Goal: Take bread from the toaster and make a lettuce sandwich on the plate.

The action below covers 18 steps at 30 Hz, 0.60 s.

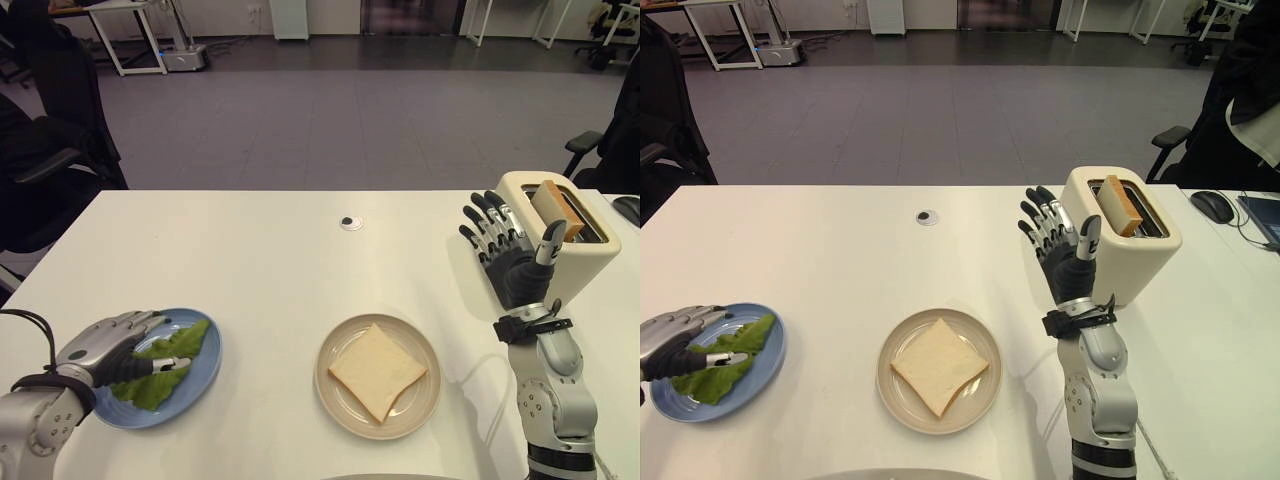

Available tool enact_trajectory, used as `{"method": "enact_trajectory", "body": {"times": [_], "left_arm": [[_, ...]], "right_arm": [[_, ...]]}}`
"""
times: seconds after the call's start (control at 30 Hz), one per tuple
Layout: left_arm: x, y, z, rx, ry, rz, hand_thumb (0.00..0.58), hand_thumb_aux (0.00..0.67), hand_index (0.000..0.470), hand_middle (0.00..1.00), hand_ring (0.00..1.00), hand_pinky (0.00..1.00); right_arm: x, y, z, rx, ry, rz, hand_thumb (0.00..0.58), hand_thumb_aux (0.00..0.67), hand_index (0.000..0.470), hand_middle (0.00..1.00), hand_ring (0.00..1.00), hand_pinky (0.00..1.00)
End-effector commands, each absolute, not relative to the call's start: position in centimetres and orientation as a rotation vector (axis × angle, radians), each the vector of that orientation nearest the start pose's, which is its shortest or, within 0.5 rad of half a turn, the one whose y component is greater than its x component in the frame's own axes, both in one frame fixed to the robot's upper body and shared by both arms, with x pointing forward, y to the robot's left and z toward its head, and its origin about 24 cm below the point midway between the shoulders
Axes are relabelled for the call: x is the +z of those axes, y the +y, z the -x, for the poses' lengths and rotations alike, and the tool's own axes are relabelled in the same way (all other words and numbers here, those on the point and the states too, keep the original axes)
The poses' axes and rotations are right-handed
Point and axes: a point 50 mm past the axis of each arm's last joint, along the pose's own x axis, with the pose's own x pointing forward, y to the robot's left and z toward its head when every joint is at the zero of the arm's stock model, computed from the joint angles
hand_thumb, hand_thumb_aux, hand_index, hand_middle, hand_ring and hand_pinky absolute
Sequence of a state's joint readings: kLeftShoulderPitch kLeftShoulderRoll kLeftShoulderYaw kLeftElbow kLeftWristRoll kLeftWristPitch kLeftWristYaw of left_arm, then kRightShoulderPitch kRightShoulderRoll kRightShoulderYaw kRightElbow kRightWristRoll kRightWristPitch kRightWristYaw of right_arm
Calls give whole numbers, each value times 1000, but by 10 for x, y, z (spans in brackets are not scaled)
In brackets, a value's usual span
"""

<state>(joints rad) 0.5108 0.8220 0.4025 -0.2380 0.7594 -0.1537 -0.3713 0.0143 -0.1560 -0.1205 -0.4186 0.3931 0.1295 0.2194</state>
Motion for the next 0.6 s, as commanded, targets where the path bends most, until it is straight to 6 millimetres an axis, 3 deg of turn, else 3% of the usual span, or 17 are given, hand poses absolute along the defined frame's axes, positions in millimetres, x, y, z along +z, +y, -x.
{"method": "enact_trajectory", "body": {"times": [0.03,0.07,0.1,0.17,0.23,0.3,0.4,0.43,0.6], "left_arm": [[86,330,-159,-263,451,-1677,371,268,188,0,0,0],[84,331,-160,-259,463,-1693,390,286,201,0,0,0],[79,334,-159,-257,478,-1705,447,349,245,0,0,0],[70,337,-158,-269,508,-1717,458,363,254,0,0,0],[67,338,-158,-274,510,-1717,534,481,337,0,0,0],[64,336,-160,-277,498,-1710,566,568,398,0,0,0],[59,336,-160,-277,486,-1701,576,612,429,0,0,0],[59,335,-161,-276,481,-1700,580,670,470,0,0,0],[63,332,-166,-258,433,-1697,580,670,470,0,0,0]], "right_arm": [[131,-181,-235,214,-306,-192,0,0,0,0,0,0],[131,-181,-234,213,-306,-195,0,0,0,0,0,0],[132,-181,-234,213,-307,-198,0,0,0,0,0,0],[132,-181,-233,212,-309,-202,0,0,0,0,0,0],[132,-182,-233,212,-309,-204,0,0,0,0,0,0],[132,-182,-233,212,-307,-206,0,0,0,0,0,0],[131,-183,-232,211,-305,-206,0,0,0,0,0,0],[131,-183,-232,210,-305,-206,0,0,0,0,0,0],[130,-184,-233,208,-304,-206,0,0,0,0,0,0]]}}
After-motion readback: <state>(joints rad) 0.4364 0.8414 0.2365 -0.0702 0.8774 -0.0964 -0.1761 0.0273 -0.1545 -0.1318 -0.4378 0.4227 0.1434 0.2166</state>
